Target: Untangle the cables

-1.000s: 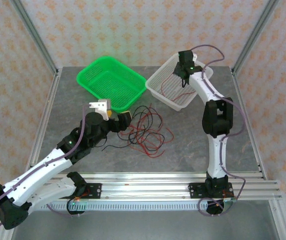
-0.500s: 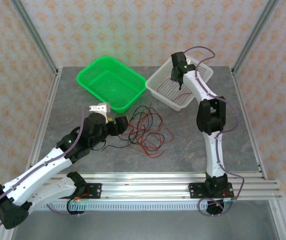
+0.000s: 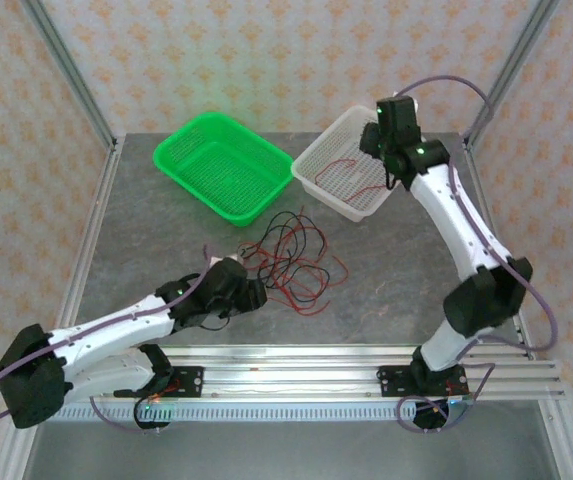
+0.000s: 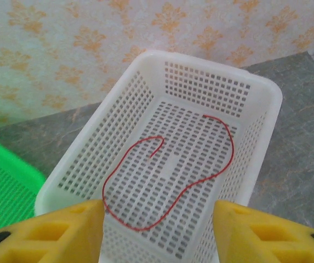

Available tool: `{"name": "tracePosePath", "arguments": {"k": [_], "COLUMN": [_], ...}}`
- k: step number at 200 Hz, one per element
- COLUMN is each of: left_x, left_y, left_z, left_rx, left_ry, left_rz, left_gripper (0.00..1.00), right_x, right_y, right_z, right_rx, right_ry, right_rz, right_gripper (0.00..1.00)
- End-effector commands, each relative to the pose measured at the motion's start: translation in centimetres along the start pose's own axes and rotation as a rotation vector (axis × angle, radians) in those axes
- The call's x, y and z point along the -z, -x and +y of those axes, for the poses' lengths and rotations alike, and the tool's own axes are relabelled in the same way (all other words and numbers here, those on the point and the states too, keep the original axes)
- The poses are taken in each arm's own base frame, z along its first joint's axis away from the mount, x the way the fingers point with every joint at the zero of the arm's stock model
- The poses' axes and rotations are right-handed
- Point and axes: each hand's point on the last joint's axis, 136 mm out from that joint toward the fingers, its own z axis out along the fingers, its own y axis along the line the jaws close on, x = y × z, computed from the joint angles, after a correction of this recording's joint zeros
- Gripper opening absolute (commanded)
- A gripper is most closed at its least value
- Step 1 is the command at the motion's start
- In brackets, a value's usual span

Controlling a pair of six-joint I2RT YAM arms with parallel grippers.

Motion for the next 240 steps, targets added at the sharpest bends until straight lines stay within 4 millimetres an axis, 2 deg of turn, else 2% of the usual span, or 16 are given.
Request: {"name": "tracePosePath", "arguments": {"k": [1,23,56,90,112,135,152,170,173,188,206,217,240], "left_x": [-1.1,-2.5,-4.7,-6.3,-6.6,-6.9,-7.3,-7.7,-7.7,-7.5,-6.2,-4.9,-1.8], "left_y": [-0.2,-0.1,-0.2,-0.1,0.6,1.2,1.4,1.5,1.5,1.6,2.4,3.0,4.1], "left_z": [-2.6,-3.1,-4.0,-4.2,-4.4,-4.7,-5.1,-5.6,-5.5,-5.9,-6.6,-7.3,-9.8], "left_rx": [0.137,0.173,0.209,0.213,0.202,0.185,0.173,0.165,0.162,0.147,0.12,0.092,0.002], "left_ry": [-0.149,-0.178,-0.201,-0.191,-0.18,-0.172,-0.173,-0.175,-0.171,-0.166,-0.162,-0.165,-0.187], "left_rz": [0.015,0.016,0.043,0.047,0.017,-0.007,-0.009,0.003,0.003,0.003,-0.02,-0.036,-0.046], "left_gripper": [0.53,0.54,0.57,0.56,0.51,0.39,0.24,0.01,0.0,0.0,0.0,0.0,0.0], "right_x": [0.6,2.0,3.0,3.4,3.5,3.5,3.5,3.5,3.5,3.6,3.7,4.6,4.9], "right_y": [-3.0,-4.9,-7.0,-8.0,-8.4,-9.2,-10.2,-11.5,-11.9,-13.0,-14.6,-15.1,-18.0], "right_z": [-0.4,-0.8,-1.3,-1.7,-1.8,-2.0,-2.2,-2.2,-2.2,-2.3,-1.9,-1.1,1.5], "right_rx": [0.019,0.013,-0.008,-0.022,-0.032,-0.05,-0.068,-0.086,-0.087,-0.105,-0.126,-0.141,-0.172], "right_ry": [0.016,0.039,0.068,0.076,0.08,0.087,0.095,0.118,0.121,0.139,0.18,0.235,0.367], "right_rz": [0.042,0.053,0.069,0.076,0.079,0.088,0.101,0.122,0.13,0.147,0.18,0.178,0.228], "right_gripper": [0.54,0.54,0.54,0.54,0.54,0.54,0.54,0.53,0.53,0.52,0.51,0.51,0.51]}}
